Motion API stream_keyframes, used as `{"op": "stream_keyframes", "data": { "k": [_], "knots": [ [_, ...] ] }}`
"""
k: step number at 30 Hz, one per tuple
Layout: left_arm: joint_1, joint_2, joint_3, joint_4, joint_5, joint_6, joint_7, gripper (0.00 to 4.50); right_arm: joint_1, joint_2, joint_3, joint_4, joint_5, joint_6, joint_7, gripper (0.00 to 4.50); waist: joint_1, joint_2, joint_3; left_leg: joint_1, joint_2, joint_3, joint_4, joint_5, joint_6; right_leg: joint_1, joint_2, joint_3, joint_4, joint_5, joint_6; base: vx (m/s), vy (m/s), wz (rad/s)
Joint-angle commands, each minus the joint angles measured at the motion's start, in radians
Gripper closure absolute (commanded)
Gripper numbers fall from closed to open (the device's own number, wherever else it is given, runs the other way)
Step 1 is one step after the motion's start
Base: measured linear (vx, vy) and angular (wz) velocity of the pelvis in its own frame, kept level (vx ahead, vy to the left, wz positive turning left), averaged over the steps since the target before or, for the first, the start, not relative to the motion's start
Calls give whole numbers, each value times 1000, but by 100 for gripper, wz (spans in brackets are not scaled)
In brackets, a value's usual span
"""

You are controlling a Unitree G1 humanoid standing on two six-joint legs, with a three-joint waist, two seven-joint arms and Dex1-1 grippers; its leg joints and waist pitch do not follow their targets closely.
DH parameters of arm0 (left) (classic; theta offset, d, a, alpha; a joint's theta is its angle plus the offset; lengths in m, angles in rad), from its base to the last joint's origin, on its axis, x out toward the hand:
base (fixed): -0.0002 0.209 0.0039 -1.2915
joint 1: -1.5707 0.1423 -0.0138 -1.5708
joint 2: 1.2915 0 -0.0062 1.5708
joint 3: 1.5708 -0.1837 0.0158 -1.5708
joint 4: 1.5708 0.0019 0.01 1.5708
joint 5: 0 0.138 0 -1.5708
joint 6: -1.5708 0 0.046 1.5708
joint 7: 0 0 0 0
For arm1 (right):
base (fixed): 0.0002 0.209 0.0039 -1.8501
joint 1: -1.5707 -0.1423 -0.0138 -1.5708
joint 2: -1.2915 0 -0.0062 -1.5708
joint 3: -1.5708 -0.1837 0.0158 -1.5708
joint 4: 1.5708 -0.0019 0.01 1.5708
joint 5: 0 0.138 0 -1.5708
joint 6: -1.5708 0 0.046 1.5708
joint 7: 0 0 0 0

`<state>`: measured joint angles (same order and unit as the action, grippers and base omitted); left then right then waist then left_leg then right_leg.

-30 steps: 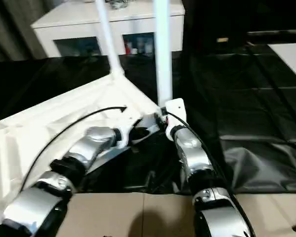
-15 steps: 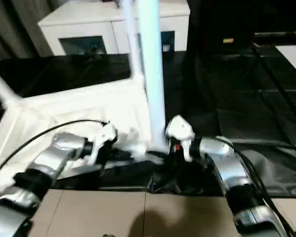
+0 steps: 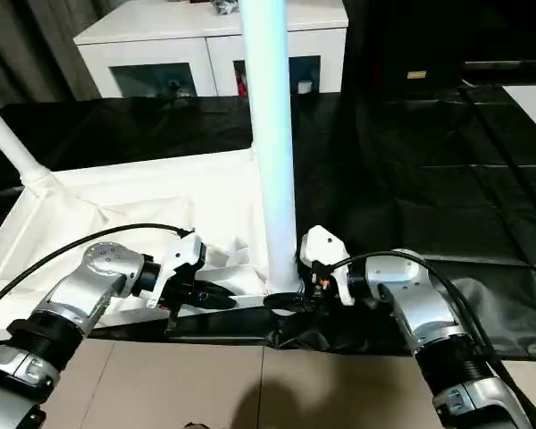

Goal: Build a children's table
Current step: Rotate leg to tighten

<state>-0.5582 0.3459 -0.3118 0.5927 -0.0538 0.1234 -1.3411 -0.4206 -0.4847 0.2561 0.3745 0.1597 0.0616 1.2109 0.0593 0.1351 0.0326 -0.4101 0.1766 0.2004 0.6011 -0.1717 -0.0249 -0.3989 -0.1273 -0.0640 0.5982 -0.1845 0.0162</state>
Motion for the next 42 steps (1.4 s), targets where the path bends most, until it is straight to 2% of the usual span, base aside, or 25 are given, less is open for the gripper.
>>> {"op": "stream_keyframes", "data": {
  "k": [1, 7, 9, 10, 11, 12, 13, 14, 15, 16, 19, 20, 21, 23, 25, 27, 32, 33, 34, 35, 37, 39, 40, 41, 42],
  "knots": [
    [6, 17, -16, -24, -12, 7, -55, 450, -16, -11, 3, 3, -1, 9, 1, 178, -2, -22, -65, 28, 46, -22, -74, -239, 109, 39, -24, 22, -60, -145, -258, 0, 0, 0],
    [1, 10, -15, -12, 3, 3, -19, 450, -25, 18, -25, 39, -28, 13, -80, 180, -4, -21, -65, 28, 46, -22, -74, -242, 103, 39, -22, 21, -59, -135, -261, 0, 0, 0],
    [-15, -5, -10, 23, 30, -10, 51, 450, -46, 45, -38, 92, -63, 17, -177, 181, -8, -15, -63, 29, 45, -23, -77, -268, 87, 37, -22, 21, -61, -160, -257, 0, 0, 0],
    [-20, -11, -8, 34, 37, -11, 73, 450, -50, 54, -43, 104, -68, 21, -204, 181, -14, -19, -61, 29, 43, -23, -80, -291, 73, 38, -22, 20, -65, -187, -252, 0, 0, 0],
    [-36, -26, -2, 63, 55, -14, 133, 450, -63, 78, -56, 133, -80, 31, -277, 181, -17, -18, -60, 29, 42, -24, -79, -300, 66, 38, -22, 20, -65, -201, -249, 0, 0, 0],
    [-50, -40, 4, 90, 71, -15, 187, 450, -74, 100, -67, 159, -88, 42, -341, 181, -22, -17, -58, 32, 40, -26, -83, -332, 43, 36, -22, 20, -68, -242, -240, 0, 0, 0],
    [-83, -91, 37, 141, 71, 0, 305, 450, -88, 163, -98, 185, -87, 74, -473, 181, -30, -21, -55, 32, 39, -26, -85, -353, 28, 36, -22, 21, -71, -271, -230, 0, 0, 0],
    [-85, -95, 39, 144, 70, 1, 311, 450, -89, 167, -99, 186, -87, 76, -479, 182, -34, -21, -54, 32, 38, -25, -85, -358, 23, 35, -23, 22, -74, -282, -228, 0, 0, 0],
    [-107, -131, 59, 173, 64, 10, 378, 450, -92, 204, -104, 199, -98, 86, -553, 182, -36, -22, -56, 33, 36, -27, -85, -365, 14, 35, -23, 20, -76, -301, -219, 0, 0, 0],
    [-107, -131, 59, 173, 64, 10, 378, 450, -92, 204, -104, 199, -98, 86, -553, 182, -37, -24, -57, 31, 36, -30, -86, -361, 14, 37, -24, 20, -77, -307, -211, 0, 0, 0],
    [-158, -200, 93, 253, 67, 23, 540, 450, -122, 293, -142, 279, -123, 109, -788, 182, -43, -21, -59, 32, 34, -29, -86, -357, 16, 34, -22, 20, -78, -285, -212, 0, 0, 0],
    [-163, -208, 98, 264, 67, 24, 561, 450, -126, 303, -148, 289, -125, 111, -818, 182, -46, -27, -57, 30, 34, -28, -86, -357, 18, 33, -22, 20, -80, -285, -210, 0, 0, 0],
    [-194, -252, 128, 313, 57, 27, 658, 450, -145, 350, -172, 334, -131, 102, -935, 182, -47, -24, -58, 33, 33, -27, -84, -356, 19, 31, -23, 21, -81, -285, -213, 0, 0, 0],
    [-212, -278, 145, 339, 54, 31, 718, 450, -157, 375, -188, 363, -136, 92, -1011, 182, -51, -26, -60, 31, 32, -29, -84, -346, 22, 35, -24, 19, -81, -284, -208, 0, 0, 0],
    [-250, -323, 149, 395, 69, 11, 793, 450, -183, 428, -218, 415, -153, 62, -1140, 182, -51, -23, -61, 32, 31, -28, -83, -333, 33, 31, -24, 20, -83, -267, -208, 0, 0, 0],
    [-255, -329, 145, 402, 75, 5, 799, 450, -188, 440, -222, 419, -151, 62, -1149, 182, -50, -23, -63, 27, 31, -29, -83, -305, 50, 39, -24, 17, -82, -224, -210, 0, 0, 0],
    [-263, -336, 127, 431, 100, -19, 797, 450, -198, 464, -196, 426, -156, 1, -1085, 182, -49, -22, -64, 25, 32, -27, -79, -287, 87, 43, -27, 15, -80, -181, -222, 0, 0, 0],
    [-262, -332, 123, 436, 101, -25, 785, 450, -196, 458, -185, 424, -162, -18, -1064, 147, -48, -24, -64, 25, 32, -27, -79, -287, 90, 43, -27, 15, -81, -181, -224, 0, 0, 0],
    [-263, -330, 122, 439, 101, -28, 781, 450, -197, 456, -181, 426, -166, -25, -1062, 147, -49, -23, -62, 25, 33, -27, -80, -295, 91, 43, -27, 14, -81, -197, -224, 0, 0, 0],
    [-257, -320, 119, 439, 101, -33, 767, 450, -193, 450, -190, 424, -156, -44, -1040, 112, -49, -24, -61, 27, 33, -27, -81, -304, 89, 43, -27, 14, -83, -215, -222, 0, 0, 0],
    [-242, -301, 109, 424, 104, -48, 715, 450, -190, 432, -191, 409, -147, -52, -997, 110, -48, -25, -61, 25, 33, -28, -81, -306, 94, 45, -28, 14, -83, -224, -220, 0, 0, 0],
    [-222, -279, 97, 401, 106, -66, 653, 450, -185, 408, -182, 389, -134, -54, -918, 81, -52, -22, -59, 20, 34, -30, -83, -307, 97, 47, -28, 13, -82, -222, -218, 0, 0, 0],
    [-221, -277, 96, 399, 106, -68, 646, 450, -184, 406, -182, 387, -132, -54, -910, 81, -54, -25, -59, 17, 34, -30, -83, -307, 99, 51, -27, 11, -81, -220, -218, 0, 0, 0],
    [-191, -244, 80, 365, 101, -74, 554, 450, -163, 355, -142, 333, -128, -59, -773, 70, -52, -26, -59, 17, 35, -31, -82, -307, 106, 54, -28, 11, -81, -216, -219, 0, 0, 0],
    [-191, -243, 80, 364, 101, -74, 552, 450, -163, 353, -141, 332, -128, -60, -769, 64, -52, -26, -59, 17, 35, -31, -82, -307, 106, 54, -28, 11, -81, -216, -219, 0, 0, 0]
  ]
}}
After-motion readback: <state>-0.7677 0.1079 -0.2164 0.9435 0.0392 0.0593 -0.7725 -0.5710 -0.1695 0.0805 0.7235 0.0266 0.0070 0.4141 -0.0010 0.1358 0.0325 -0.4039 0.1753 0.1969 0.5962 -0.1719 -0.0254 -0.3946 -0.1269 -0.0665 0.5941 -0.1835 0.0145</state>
